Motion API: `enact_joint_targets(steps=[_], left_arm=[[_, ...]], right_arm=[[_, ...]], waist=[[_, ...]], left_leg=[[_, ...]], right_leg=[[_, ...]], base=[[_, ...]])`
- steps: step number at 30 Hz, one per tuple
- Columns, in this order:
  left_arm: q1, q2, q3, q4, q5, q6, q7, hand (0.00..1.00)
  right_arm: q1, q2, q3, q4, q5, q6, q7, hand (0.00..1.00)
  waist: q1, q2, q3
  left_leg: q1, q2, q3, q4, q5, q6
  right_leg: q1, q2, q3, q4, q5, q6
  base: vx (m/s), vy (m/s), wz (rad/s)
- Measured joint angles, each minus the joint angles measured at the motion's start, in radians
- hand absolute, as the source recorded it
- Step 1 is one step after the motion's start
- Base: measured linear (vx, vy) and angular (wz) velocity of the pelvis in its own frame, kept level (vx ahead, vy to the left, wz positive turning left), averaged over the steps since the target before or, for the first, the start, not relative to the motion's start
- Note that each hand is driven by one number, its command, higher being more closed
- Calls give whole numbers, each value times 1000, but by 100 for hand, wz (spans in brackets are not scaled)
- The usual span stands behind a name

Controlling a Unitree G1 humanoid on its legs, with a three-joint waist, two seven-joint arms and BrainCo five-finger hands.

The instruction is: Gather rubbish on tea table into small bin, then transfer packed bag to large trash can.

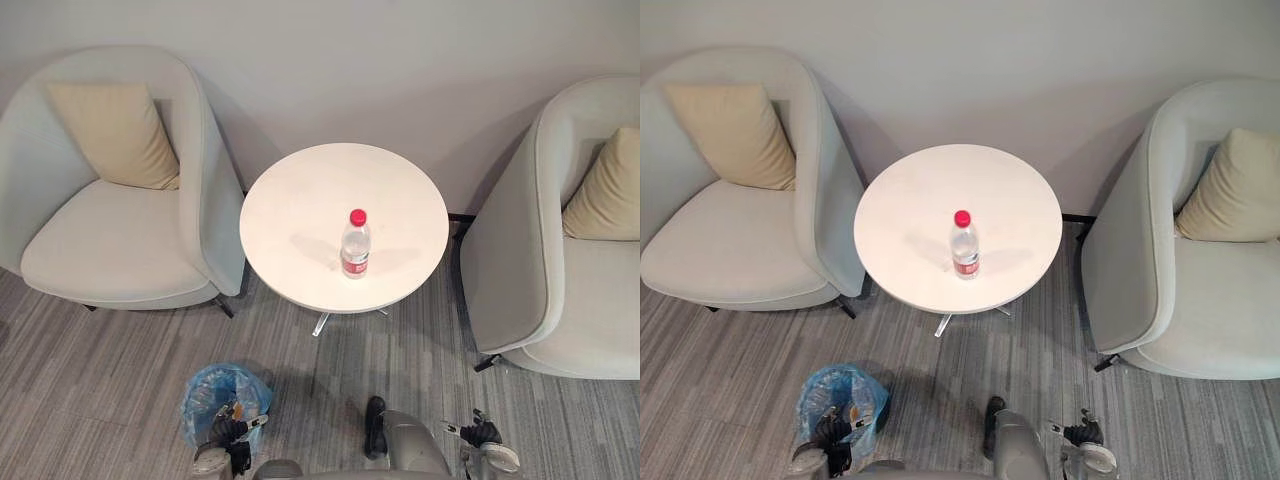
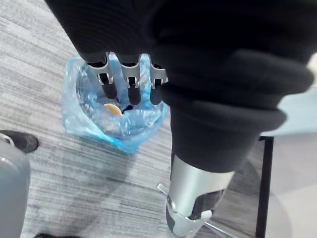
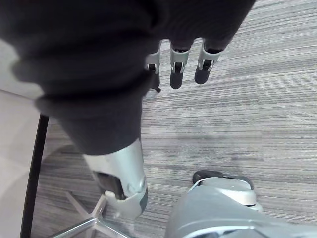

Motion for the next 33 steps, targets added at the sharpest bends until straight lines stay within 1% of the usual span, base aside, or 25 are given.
enact_joint_targets(steps=[1,2,3,4,5,7,8,9,10,11,12,13,14,16,18,20,25,27,28,30,31,33], left_arm=[[0,-7,2,-1,0,0,0,0],[4,-22,1,-6,0,1,-1,0],[10,-28,6,-27,-3,1,-2,0],[12,-28,6,-38,-1,1,-1,0],[13,-31,6,-45,-1,1,-1,0],[2,-36,6,-47,-1,1,-1,0],[2,-40,6,-53,-1,1,0,0],[3,-45,6,-53,-1,1,0,0],[-1,-46,7,-47,-1,1,0,0],[-1,-42,7,-45,-1,1,0,0],[4,-40,6,-45,-1,0,0,0],[5,-40,7,-40,-1,1,0,0],[5,-39,8,-40,-1,1,0,0],[9,-30,7,-35,-1,1,0,0],[13,-25,7,-33,0,1,0,0],[14,-18,-5,-24,1,1,-1,0],[18,-4,-11,0,7,1,-1,0],[20,3,-13,2,7,1,0,0],[20,5,-15,2,8,1,0,0],[25,23,-24,2,8,0,0,0],[27,28,-24,2,8,0,0,0],[36,42,-49,1,8,0,0,0]], right_arm=[[7,4,2,-11,1,0,0,0],[20,14,3,-32,4,0,-1,0],[24,29,2,-55,11,-2,-2,0],[23,35,0,-63,12,-3,-3,0],[22,40,0,-82,14,-5,-3,0],[20,43,0,-95,18,-9,-3,0],[19,44,-1,-95,20,-8,-3,0],[20,43,-4,-95,20,-8,-3,0],[18,48,-15,-87,20,-5,-4,0],[21,54,-17,-87,20,-2,-3,0],[28,58,-19,-89,20,-2,-3,0],[30,57,-24,-89,19,-2,-4,0],[30,57,-25,-89,19,-2,-4,0],[31,58,-23,-88,16,-4,-3,0],[31,58,-23,-84,14,-5,-3,0],[32,57,-22,-79,9,-5,-3,0],[33,45,-15,-53,5,-5,-4,0],[33,23,7,-61,0,-6,-4,0],[33,19,12,-76,-1,-6,-5,0],[58,4,46,-192,-2,-9,-5,0],[68,-1,54,-222,-3,-11,-5,0],[90,-19,62,-338,-4,-30,-6,0]], waist=[[-1,3,5],[5,2,13],[7,3,12],[9,1,13],[15,-6,18],[29,2,16],[30,6,15],[30,14,11],[32,24,10],[32,7,7],[32,-7,2],[35,-17,6],[35,-18,5],[33,-18,4],[33,-17,-1],[31,-16,-2],[31,-22,-15],[30,-24,-19],[30,-24,-19],[30,-30,-24],[29,-31,-25],[28,-32,-30]], left_leg=[[-43,17,0,102,16,-13],[-128,59,22,293,9,-12],[-178,80,69,375,-2,5],[-189,82,92,375,-6,12],[-214,80,133,333,-16,29],[-235,67,168,198,-18,35],[-234,47,171,62,-7,42],[-230,32,169,-49,55,52],[-216,9,167,-122,115,76],[-204,-5,166,-144,129,77],[-191,-27,167,-184,138,87],[-175,-47,177,-205,142,94],[-167,-53,179,-212,142,94],[-110,-82,186,-274,155,110],[-89,-96,189,-318,173,109],[-81,-105,187,-347,187,110],[-56,-107,173,-409,217,106],[-54,-107,155,-419,220,106],[-53,-107,152,-421,220,106],[-48,-109,151,-445,234,111],[-47,-109,151,-448,236,112],[-40,-112,151,-454,238,114]], right_leg=[[25,4,-12,-16,-4,-4],[84,17,-31,-50,-11,-15],[139,22,-42,-79,-16,-23],[160,22,-42,-93,-16,-23],[193,22,-39,-118,-16,-23],[213,22,-31,-136,-16,-22],[220,19,-28,-139,-19,-17],[219,19,-25,-135,-25,-2],[222,22,-9,-130,-35,19],[223,9,-6,-133,-34,30],[224,-6,-4,-145,-33,40],[237,-24,-3,-158,-30,47],[242,-29,-1,-161,-31,48],[271,-46,10,-187,-30,58],[272,-52,16,-195,-29,60],[271,-50,16,-204,-26,64],[275,-36,21,-219,-20,60],[274,-30,28,-225,-13,57],[274,-29,31,-227,-11,55],[273,-24,46,-244,4,53],[273,-24,49,-246,7,52],[275,-24,58,-261,19,53]], base=[[299,-231,40],[327,-177,28],[205,-90,19],[246,-81,4],[171,-25,-9],[223,29,-15],[168,87,-10],[183,134,-6],[144,119,1],[184,102,5],[181,104,10],[162,99,8],[116,120,4],[43,67,-3],[10,16,-3],[0,0,0],[6,-31,-3],[6,-30,-7],[-5,-15,-7],[-11,-2,-13],[-22,3,-15],[-54,27,-11]])
